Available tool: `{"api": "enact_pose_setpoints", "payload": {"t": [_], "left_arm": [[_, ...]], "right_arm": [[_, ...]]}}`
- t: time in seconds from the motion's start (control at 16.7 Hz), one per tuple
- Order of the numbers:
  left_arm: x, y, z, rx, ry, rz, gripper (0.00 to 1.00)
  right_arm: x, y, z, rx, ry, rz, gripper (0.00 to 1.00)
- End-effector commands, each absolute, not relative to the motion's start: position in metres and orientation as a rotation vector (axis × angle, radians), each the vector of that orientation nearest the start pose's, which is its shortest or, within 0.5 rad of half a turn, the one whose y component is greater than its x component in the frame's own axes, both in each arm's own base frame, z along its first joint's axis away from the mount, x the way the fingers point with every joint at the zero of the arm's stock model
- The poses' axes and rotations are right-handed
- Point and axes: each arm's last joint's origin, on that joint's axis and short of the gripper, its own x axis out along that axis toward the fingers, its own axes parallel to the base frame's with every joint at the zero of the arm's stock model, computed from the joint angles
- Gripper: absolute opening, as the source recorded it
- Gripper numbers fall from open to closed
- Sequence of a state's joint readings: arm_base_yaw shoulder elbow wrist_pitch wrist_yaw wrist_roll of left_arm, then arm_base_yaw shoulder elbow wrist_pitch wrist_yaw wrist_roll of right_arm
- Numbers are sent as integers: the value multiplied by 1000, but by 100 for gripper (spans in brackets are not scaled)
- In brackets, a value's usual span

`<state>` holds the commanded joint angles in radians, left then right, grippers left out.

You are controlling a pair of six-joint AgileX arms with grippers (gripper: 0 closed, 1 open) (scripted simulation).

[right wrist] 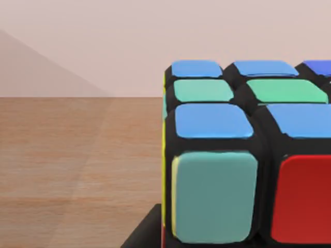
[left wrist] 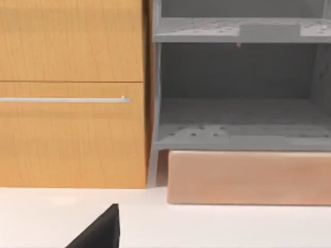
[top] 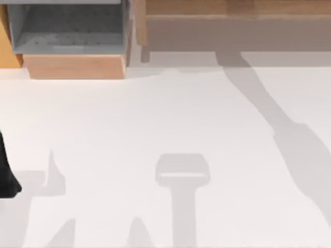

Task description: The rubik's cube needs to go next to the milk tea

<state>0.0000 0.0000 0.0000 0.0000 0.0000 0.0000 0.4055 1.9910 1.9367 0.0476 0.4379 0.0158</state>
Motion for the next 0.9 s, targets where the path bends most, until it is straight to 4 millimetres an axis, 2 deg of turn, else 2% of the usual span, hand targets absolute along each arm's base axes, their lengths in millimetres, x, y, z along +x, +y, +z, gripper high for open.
{"api": "enact_pose_setpoints", "payload": {"t": [0.42,0.9], "left_arm": [[106,-1,160,0,0,0,100],[106,-1,160,0,0,0,100]], "right_arm": [[440,184,389,2,-2,-6,0],[439,184,399,5,-5,-6,0]]}}
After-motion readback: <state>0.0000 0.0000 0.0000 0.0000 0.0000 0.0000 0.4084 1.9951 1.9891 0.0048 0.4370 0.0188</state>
